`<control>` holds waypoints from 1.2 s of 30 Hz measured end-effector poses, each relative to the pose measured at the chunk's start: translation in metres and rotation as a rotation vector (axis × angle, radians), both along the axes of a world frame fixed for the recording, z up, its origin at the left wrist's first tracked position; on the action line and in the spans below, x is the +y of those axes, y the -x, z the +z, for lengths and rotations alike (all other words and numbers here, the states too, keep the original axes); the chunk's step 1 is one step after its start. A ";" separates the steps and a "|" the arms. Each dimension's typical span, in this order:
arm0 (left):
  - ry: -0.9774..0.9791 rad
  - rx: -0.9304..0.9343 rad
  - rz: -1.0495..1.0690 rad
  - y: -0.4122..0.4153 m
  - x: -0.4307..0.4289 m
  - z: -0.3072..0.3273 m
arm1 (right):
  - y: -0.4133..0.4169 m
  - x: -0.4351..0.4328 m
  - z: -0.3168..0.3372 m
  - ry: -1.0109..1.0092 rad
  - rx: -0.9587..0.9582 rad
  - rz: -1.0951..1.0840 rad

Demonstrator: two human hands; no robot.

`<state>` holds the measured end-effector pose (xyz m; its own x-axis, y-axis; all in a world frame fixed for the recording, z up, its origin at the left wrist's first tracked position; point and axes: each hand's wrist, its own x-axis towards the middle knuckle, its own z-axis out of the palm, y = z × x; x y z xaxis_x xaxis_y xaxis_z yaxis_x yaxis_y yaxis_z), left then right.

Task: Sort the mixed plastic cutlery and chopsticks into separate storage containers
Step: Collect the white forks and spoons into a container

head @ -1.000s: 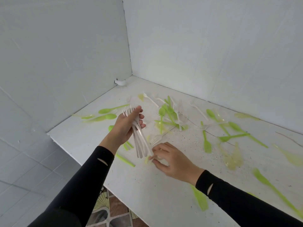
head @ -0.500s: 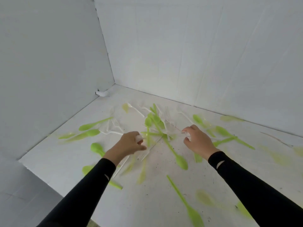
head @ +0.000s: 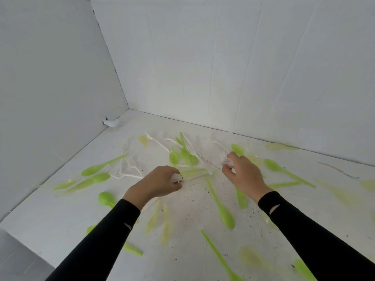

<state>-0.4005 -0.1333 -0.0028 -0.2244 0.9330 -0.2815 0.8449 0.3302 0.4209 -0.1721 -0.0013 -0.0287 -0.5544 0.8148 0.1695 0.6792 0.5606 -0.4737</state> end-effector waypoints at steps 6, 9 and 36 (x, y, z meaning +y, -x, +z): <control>0.065 -0.315 -0.106 -0.008 0.012 0.050 | 0.016 -0.031 0.022 0.386 -0.007 0.323; -0.005 -0.410 -0.070 -0.012 0.015 0.055 | 0.015 -0.034 0.021 0.294 -0.026 0.268; -0.535 -1.383 0.658 -0.060 0.001 0.006 | 0.030 -0.061 0.038 0.627 0.266 0.112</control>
<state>-0.3402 -0.1322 0.0029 -0.4678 0.8354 -0.2885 -0.4770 0.0362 0.8782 -0.2022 -0.0627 0.0093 -0.6456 0.7438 -0.1732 0.4494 0.1866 -0.8736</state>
